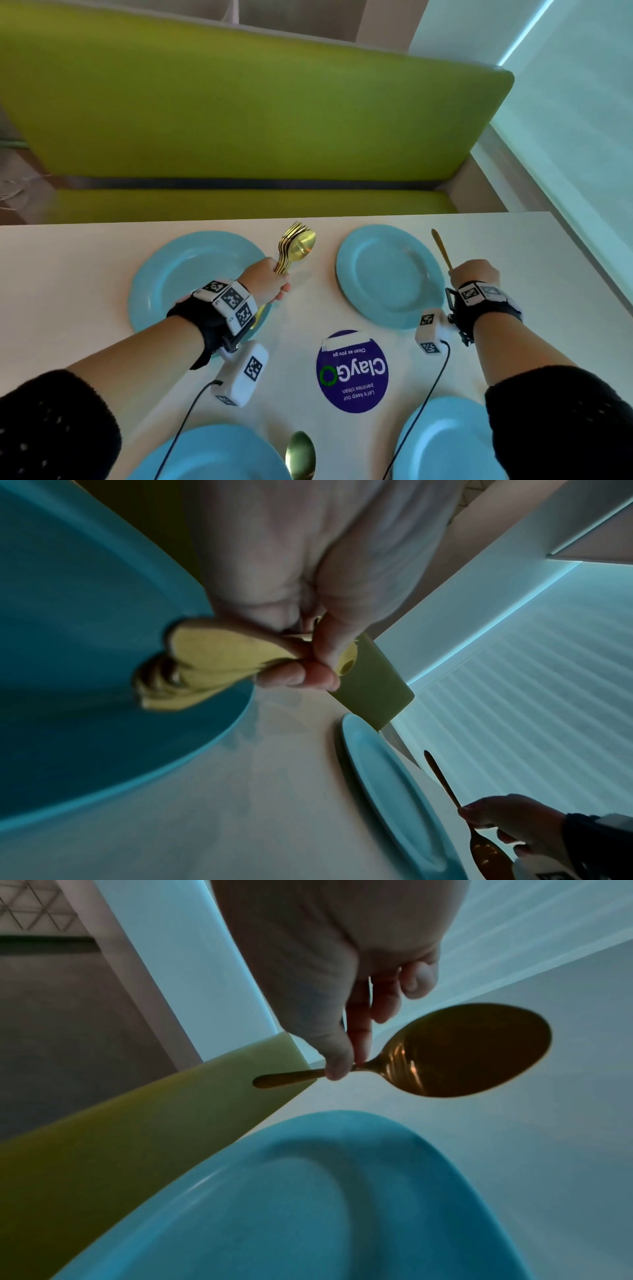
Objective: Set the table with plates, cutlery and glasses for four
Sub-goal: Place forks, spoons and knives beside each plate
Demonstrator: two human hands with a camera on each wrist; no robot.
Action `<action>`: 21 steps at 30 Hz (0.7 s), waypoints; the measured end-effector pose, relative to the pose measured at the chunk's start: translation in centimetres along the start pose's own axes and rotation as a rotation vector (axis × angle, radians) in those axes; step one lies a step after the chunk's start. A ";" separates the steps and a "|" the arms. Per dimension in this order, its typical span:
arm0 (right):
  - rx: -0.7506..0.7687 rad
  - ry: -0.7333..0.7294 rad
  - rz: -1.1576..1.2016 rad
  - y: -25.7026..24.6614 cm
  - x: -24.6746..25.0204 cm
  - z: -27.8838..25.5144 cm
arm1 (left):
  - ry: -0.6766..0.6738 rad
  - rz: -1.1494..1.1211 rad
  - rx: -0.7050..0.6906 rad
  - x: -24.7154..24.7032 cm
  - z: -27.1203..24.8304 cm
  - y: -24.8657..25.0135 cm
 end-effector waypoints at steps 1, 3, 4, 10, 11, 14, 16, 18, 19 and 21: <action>-0.021 0.006 0.015 0.3 -0.3 0.6 | 0.004 0.001 -0.002 0.1 0.3 0.0; -0.058 0.011 0.047 0.9 -0.9 1.5 | 0.009 -0.001 0.001 0.2 0.8 -0.1; -0.074 0.011 0.068 1.1 -1.3 1.8 | 0.011 0.001 0.003 0.2 0.9 -0.1; -0.130 -0.002 0.209 1.5 -2.5 2.3 | 0.013 0.019 -0.010 0.0 1.6 0.5; -0.132 -0.006 0.222 1.5 -2.6 2.3 | 0.012 0.015 -0.013 -0.1 1.6 0.7; -0.139 -0.031 0.237 1.7 -3.0 2.2 | 0.004 0.008 -0.020 -0.6 1.6 1.0; -0.143 -0.037 0.242 1.7 -3.1 2.2 | -0.006 0.006 -0.020 -0.9 1.5 1.0; -0.144 -0.038 0.252 1.7 -3.2 2.2 | -0.014 0.012 -0.022 -1.2 1.4 1.0; -0.139 -0.038 0.251 1.7 -3.2 2.3 | -0.016 0.015 -0.022 -1.2 1.4 1.0; -0.120 -0.034 0.245 1.5 -3.1 2.3 | -0.014 0.017 -0.023 -1.4 1.4 1.0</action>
Point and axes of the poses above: each hand's wrist, its own z-axis towards the middle knuckle, its own x-axis out of the back of the hand, y = z × x, the point moved 9 cm from there along z, towards the middle knuckle, and after that the axes turned 1 degree about -z, right-handed, at the moved point
